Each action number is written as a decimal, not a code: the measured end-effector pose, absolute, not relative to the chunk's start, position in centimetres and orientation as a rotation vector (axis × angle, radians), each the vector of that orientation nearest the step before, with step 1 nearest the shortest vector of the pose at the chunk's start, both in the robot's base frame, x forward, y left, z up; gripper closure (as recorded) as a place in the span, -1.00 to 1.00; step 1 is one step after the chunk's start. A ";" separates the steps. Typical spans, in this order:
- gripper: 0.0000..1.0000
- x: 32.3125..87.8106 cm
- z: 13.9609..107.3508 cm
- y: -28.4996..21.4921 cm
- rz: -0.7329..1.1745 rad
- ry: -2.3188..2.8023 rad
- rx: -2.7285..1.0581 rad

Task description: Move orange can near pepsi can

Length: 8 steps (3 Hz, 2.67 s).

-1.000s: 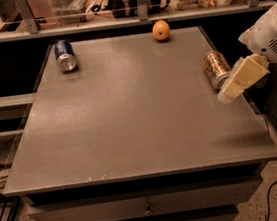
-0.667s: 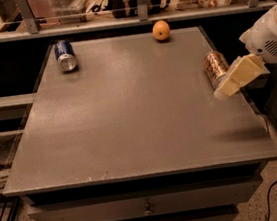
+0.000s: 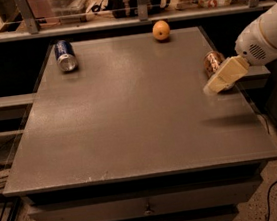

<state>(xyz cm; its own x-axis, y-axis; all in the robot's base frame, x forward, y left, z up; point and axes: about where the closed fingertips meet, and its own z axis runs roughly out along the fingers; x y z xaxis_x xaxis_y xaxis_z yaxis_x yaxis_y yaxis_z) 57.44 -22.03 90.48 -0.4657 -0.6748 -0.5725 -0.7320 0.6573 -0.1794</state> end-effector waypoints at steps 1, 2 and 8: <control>-1.00 58.7 89.3 -22.7 0.128 2.284 -1.027; -1.00 60.2 87.6 -24.1 0.152 2.316 -0.938; 1.00 65.0 91.7 -15.1 0.086 2.136 -1.222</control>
Offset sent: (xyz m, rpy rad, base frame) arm 0.0472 -0.0413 -0.0504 0.1025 0.0473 -0.1909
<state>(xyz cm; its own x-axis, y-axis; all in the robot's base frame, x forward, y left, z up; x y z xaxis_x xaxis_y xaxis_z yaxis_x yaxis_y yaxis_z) 64.97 -15.13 91.69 -0.3402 -0.7434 -0.5758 -0.7873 0.5601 -0.2580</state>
